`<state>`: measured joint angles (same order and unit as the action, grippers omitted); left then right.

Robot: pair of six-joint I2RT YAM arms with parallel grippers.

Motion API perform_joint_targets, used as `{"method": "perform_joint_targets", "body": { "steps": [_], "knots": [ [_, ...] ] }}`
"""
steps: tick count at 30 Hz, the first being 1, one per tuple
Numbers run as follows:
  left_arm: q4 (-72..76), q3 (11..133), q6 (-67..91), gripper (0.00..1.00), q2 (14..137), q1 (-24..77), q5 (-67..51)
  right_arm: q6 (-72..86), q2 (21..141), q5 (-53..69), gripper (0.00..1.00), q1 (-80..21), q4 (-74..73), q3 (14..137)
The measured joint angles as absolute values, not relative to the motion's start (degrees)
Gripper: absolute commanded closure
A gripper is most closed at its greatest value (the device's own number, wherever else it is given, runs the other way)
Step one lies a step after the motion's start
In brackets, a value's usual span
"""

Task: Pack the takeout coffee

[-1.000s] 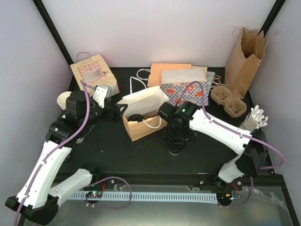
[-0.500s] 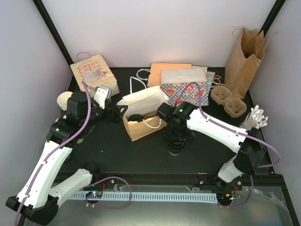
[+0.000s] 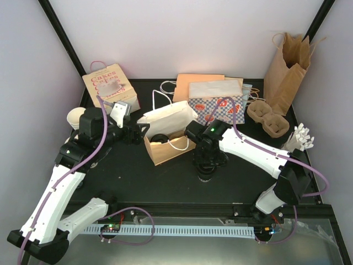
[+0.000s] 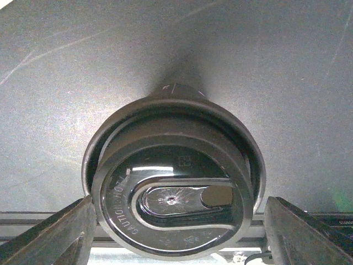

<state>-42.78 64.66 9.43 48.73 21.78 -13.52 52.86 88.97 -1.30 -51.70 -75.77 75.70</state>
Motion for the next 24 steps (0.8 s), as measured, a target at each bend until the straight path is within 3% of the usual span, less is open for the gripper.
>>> {"method": "perform_joint_targets", "body": {
  "steps": [19,24],
  "knots": [
    [-42.78,64.66,9.06,0.01,48.73,21.74,-13.54,53.08,89.08,-1.85,0.09,-51.7,-76.05,75.94],
    [-42.78,64.66,9.04,0.01,48.73,21.69,-13.54,53.21,88.75,-2.76,0.0,-51.7,-76.86,76.47]
  ]
}}
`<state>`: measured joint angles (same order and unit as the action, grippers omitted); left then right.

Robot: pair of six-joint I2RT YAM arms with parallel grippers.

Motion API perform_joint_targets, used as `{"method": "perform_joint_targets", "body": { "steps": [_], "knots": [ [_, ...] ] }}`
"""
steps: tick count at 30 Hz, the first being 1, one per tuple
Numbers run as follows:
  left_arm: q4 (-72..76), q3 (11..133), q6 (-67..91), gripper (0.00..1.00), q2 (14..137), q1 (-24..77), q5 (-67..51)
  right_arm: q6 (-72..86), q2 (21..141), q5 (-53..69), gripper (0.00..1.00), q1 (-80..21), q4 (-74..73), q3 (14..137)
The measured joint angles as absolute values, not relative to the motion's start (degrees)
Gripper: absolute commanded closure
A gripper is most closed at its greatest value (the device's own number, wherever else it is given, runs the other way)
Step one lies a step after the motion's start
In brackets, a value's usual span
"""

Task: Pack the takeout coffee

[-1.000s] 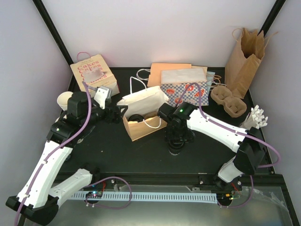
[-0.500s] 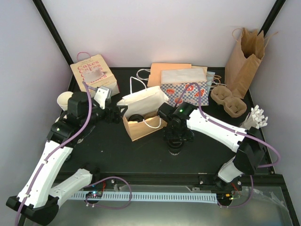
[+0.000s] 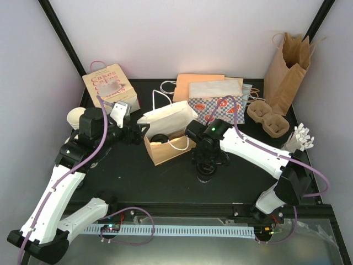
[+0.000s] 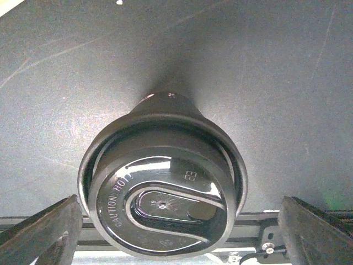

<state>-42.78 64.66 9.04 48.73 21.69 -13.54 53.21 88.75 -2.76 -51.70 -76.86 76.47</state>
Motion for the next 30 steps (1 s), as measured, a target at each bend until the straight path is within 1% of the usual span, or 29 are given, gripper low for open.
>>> {"method": "perform_joint_targets", "body": {
  "steps": [7,19,30],
  "knots": [
    [-42.78,64.66,9.04,0.01,48.73,21.69,-13.54,53.52,88.4,-2.87,0.0,-51.7,-77.19,76.71],
    [-42.78,64.66,9.02,0.01,48.73,21.65,-13.56,53.82,88.42,-2.76,0.07,-51.7,-76.79,76.71],
    [-42.78,64.66,8.95,0.01,48.73,21.43,-13.58,54.17,88.75,-1.74,0.08,-51.7,-74.91,76.34]
  ]
}}
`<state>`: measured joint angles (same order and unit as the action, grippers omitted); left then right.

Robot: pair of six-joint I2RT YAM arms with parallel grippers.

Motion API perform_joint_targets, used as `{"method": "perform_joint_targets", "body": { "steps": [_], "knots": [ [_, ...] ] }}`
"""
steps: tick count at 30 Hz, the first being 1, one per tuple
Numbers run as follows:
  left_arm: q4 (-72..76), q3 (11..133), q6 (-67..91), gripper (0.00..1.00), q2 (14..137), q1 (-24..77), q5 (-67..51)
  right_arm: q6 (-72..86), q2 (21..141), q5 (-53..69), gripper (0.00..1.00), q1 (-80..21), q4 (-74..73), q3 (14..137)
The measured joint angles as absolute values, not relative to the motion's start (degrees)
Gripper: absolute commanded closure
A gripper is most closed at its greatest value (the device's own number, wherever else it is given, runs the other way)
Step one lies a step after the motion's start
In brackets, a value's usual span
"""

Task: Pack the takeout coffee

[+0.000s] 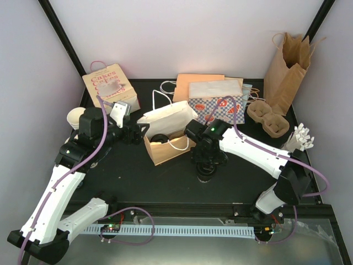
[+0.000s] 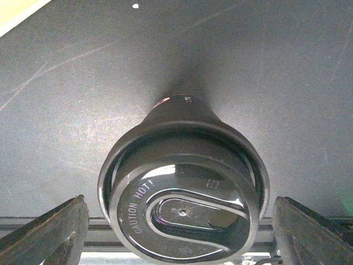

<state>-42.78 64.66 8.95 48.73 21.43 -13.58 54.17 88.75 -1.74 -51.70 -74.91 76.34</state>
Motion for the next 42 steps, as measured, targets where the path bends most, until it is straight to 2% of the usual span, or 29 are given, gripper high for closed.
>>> {"method": "perform_joint_targets", "body": {
  "steps": [17,36,39,42],
  "knots": [
    [-42.65,64.2,8.93,0.01,48.73,21.23,-13.61,54.37,89.21,-1.13,0.16,-51.7,-73.58,74.35],
    [-42.57,63.92,8.84,0.01,48.73,21.04,-13.74,54.39,89.21,-0.89,0.17,-51.7,-72.4,73.34],
    [-42.57,63.92,8.58,0.01,48.71,20.95,-13.74,54.39,89.21,-0.89,0.22,-51.7,-72.42,73.34],
    [-42.57,63.81,8.51,0.01,48.71,20.95,-13.74,54.39,89.19,-0.86,0.23,-51.7,-72.38,73.21]
  ]
}}
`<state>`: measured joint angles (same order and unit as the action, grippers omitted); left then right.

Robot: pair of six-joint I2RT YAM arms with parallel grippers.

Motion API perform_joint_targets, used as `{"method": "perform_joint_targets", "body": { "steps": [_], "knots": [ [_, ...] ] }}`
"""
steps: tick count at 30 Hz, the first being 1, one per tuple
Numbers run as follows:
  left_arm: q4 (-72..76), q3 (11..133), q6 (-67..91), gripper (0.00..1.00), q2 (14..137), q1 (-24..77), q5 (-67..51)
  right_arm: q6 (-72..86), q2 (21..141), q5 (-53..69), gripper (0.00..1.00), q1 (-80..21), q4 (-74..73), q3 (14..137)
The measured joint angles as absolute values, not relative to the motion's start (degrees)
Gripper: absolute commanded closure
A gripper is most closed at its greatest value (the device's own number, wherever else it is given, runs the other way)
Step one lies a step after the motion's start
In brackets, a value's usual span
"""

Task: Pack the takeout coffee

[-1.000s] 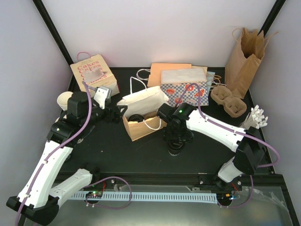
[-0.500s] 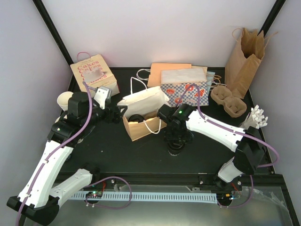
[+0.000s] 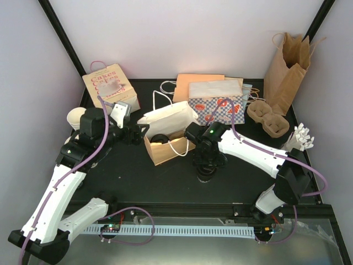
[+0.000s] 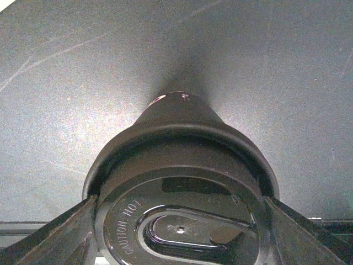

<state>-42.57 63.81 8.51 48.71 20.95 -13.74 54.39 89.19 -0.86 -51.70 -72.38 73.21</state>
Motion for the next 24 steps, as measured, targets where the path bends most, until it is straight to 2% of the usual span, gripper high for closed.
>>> {"method": "perform_joint_targets", "body": {
  "steps": [12,24],
  "knots": [
    [-42.52,63.68,8.51,0.01,48.71,20.69,-13.74,54.54,88.09,-1.39,0.24,-51.7,-73.43,73.14],
    [-42.57,63.68,8.49,0.01,48.69,20.58,-13.72,55.88,82.06,-5.32,0.25,-51.66,-78.32,75.42]
  ]
}}
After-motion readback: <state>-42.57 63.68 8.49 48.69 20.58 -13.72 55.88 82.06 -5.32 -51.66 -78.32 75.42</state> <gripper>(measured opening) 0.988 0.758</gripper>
